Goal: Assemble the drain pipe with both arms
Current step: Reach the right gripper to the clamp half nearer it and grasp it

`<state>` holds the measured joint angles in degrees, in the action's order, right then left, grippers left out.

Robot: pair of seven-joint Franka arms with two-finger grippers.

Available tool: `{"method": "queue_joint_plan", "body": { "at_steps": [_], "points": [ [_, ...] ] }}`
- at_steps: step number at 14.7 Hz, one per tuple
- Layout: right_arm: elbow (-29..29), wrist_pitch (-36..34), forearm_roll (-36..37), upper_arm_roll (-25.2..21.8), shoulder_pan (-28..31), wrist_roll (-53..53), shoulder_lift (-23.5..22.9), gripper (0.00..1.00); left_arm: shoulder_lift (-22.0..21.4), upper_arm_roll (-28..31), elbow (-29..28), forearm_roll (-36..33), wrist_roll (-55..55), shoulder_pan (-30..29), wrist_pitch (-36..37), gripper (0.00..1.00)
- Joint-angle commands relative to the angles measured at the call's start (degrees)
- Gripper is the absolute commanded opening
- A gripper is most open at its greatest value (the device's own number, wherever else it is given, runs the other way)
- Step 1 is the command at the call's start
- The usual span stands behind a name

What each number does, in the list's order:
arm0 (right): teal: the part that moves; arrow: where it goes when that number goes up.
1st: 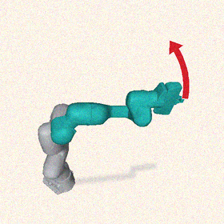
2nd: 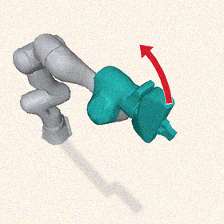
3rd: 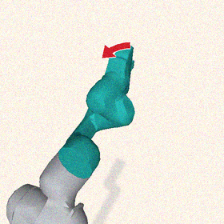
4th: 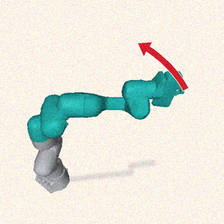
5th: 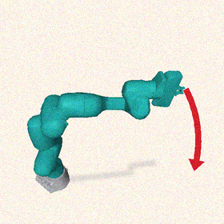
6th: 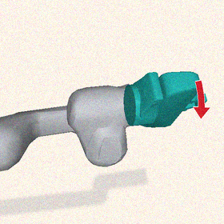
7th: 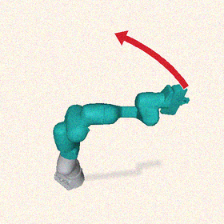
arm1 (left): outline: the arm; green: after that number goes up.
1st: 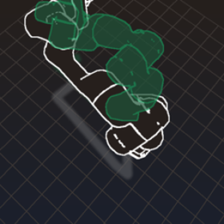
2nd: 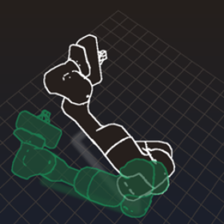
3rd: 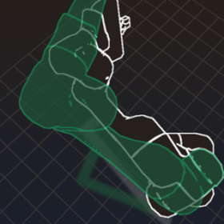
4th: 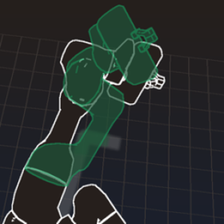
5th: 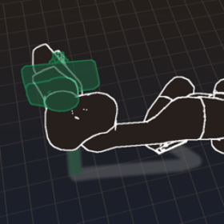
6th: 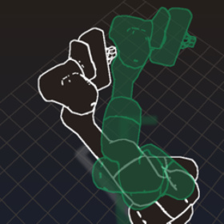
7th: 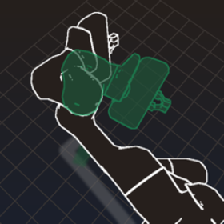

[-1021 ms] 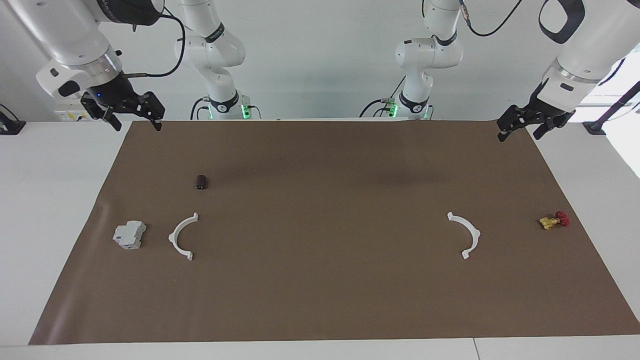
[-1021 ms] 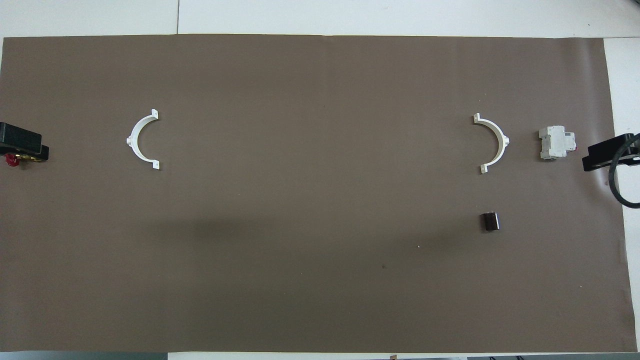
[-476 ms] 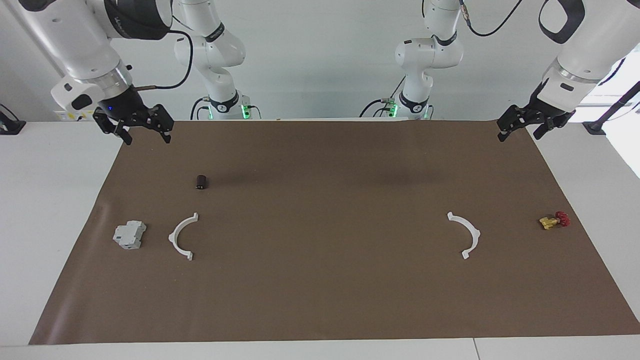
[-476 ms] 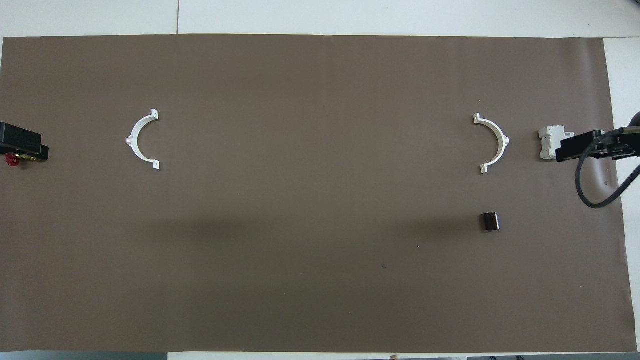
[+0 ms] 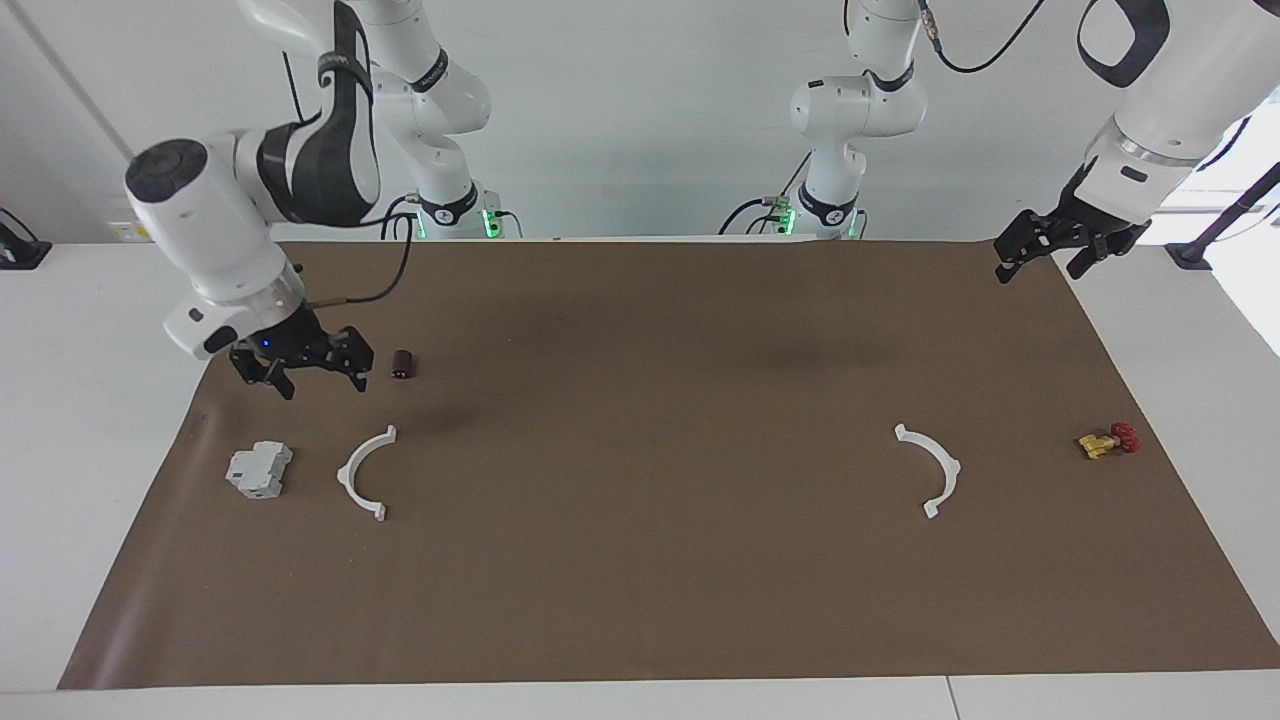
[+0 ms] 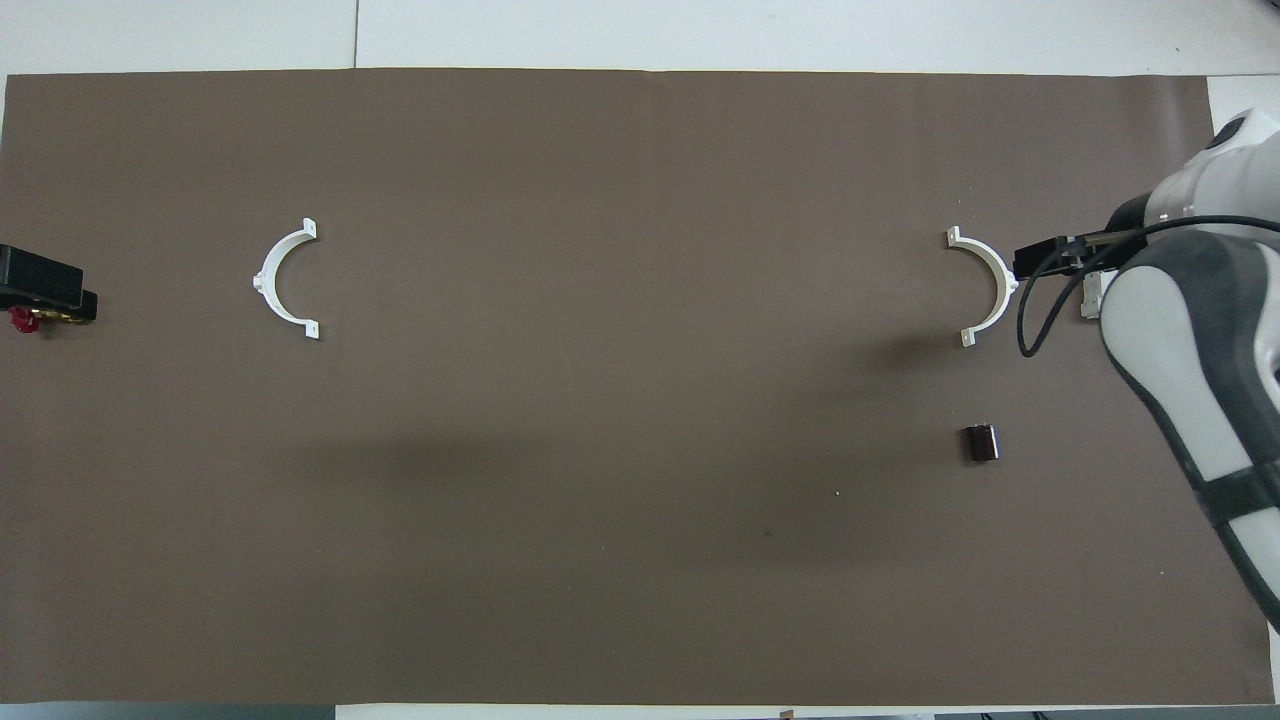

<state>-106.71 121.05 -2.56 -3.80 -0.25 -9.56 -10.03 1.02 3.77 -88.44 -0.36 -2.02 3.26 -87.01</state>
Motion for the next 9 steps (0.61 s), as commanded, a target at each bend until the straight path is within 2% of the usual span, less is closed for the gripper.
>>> {"method": "queue_joint_plan", "body": {
  "at_steps": [1,4,5,9],
  "points": [
    [-6.84,8.75,-1.04,0.19,0.77,-2.83,-1.99,1.00,-1.20,-0.16,-1.21,-0.87,-0.35,-0.18,0.52,1.00],
    [-5.10,12.36,-1.22,0.37,2.71,-10.20,-8.32,1.00,-1.20,-0.16,-1.21,-0.87,-0.35,-0.18,0.43,1.00],
    [-4.83,13.06,-1.22,0.37,2.80,-10.22,-9.21,1.00,-1.20,-0.16,-1.21,-0.87,-0.35,-0.18,0.43,1.00],
    [-4.21,15.97,-3.33,0.37,2.80,-10.39,-11.50,0.88,-1.20,-0.16,-1.21,-0.87,-0.35,-0.18,0.43,1.00]
  ]
}}
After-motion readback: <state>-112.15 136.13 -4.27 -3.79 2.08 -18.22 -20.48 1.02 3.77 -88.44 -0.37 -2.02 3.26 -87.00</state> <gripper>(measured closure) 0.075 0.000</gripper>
